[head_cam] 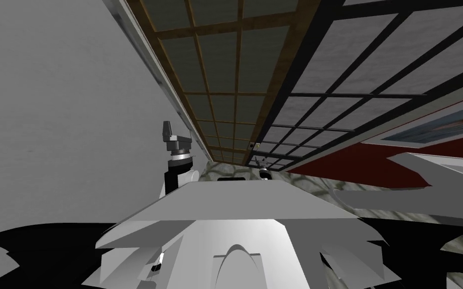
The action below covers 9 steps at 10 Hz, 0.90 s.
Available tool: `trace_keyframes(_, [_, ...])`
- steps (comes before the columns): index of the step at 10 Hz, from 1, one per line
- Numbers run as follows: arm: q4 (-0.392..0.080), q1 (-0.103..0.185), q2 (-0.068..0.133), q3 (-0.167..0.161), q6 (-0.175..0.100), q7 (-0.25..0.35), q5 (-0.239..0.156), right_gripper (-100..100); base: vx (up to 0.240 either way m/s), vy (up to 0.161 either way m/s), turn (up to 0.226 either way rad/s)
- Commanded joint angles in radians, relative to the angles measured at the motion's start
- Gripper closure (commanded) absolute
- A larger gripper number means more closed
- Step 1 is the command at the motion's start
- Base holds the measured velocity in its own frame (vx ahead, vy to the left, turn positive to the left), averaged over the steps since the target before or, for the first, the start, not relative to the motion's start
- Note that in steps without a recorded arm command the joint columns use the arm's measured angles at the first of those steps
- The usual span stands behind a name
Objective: Pull the door open
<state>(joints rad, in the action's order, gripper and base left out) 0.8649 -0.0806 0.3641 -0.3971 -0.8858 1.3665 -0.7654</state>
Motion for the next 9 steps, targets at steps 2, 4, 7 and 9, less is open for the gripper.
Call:
trace_keyframes(2, [-0.043, 0.023, 0.008, -0.009, -0.018, 0.038, -0.016, -100, 0.127, -0.041, 0.067])
trace_keyframes(4, [-0.046, -0.003, 0.012, -0.003, -0.014, 0.032, -0.016, -100, -0.012, -0.014, -0.03])
trace_keyframes(7, [-0.07, -0.035, 0.022, 0.006, -0.014, 0.034, -0.024, -100, -0.173, -0.001, -0.066])
trace_keyframes(9, [-0.083, -0.051, 0.028, 0.012, -0.015, 0.036, -0.029, -100, -0.149, -0.01, -0.054])
